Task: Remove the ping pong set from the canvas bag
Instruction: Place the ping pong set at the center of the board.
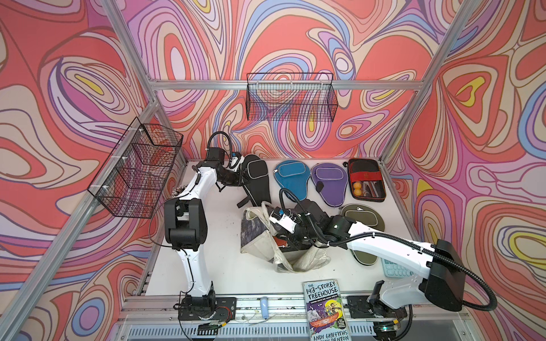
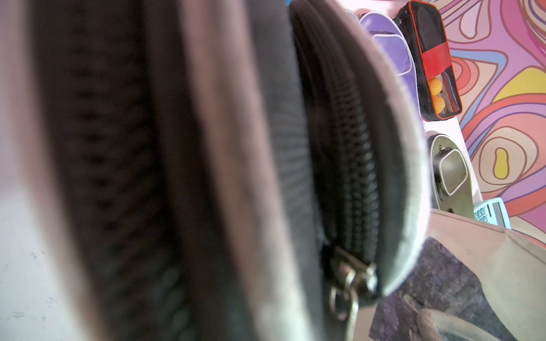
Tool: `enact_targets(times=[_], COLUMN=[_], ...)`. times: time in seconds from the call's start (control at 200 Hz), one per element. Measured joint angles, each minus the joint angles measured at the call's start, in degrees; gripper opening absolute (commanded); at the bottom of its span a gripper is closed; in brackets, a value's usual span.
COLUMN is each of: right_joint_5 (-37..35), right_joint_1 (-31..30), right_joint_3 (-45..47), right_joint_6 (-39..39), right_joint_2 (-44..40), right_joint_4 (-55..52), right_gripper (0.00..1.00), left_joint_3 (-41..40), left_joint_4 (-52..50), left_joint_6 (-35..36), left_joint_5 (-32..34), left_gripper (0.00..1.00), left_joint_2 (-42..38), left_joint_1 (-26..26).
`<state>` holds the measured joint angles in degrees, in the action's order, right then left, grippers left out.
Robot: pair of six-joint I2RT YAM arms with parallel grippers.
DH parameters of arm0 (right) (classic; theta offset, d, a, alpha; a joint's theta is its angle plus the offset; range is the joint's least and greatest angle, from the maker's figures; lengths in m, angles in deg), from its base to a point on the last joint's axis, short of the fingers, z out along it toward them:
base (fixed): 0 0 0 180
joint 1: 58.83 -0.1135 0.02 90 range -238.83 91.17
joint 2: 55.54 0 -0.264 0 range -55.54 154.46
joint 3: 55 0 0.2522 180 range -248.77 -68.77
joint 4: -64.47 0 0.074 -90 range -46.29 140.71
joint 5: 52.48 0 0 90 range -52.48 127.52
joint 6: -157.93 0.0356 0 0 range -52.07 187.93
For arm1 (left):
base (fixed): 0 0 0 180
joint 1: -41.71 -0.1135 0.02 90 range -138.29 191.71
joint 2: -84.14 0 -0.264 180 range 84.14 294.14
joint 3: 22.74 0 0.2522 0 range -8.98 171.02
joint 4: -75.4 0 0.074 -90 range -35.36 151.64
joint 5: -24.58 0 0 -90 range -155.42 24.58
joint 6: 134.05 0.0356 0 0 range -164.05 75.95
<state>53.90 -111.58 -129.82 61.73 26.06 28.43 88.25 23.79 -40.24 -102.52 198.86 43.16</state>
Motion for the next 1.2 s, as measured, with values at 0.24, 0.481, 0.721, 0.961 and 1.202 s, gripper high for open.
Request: enact_targets(times=[0.24,0.481,0.721,0.961,1.202], right_joint_5=[0.0,0.0,0.0,0.0,-0.1], right_joint_1=[0.0,0.0,0.0,0.0,0.0], right_joint_3=[0.0,0.0,-0.9,-0.9,-0.9], right_joint_6=[0.3,0.0,-0.1,0.3,0.3], right_joint_2=[0.0,0.1,1.4,1.4,1.6], right_joint_4=[0.0,0.0,-0.3,-0.1,-0.1], right_gripper=[0.0,0.0,0.0,0.0,0.0], left_joint_3=[0.4,0.7,1.3,4.8,10.5], left_joint_4=[0.0,0.0,-0.1,-1.8,-4.4], left_joint_6=[-0.1,-0.8,-1.6,-2.4,-2.6], left_joint_5=[0.0,0.0,0.5,0.7,1.1], left_gripper=[0.0,0.0,0.0,0.0,0.0], left_joint_2=[0.5,1.2,1.7,4.4,8.8], left_joint_1=[-0.1,-0.3,-0.4,-0.3,-0.3])
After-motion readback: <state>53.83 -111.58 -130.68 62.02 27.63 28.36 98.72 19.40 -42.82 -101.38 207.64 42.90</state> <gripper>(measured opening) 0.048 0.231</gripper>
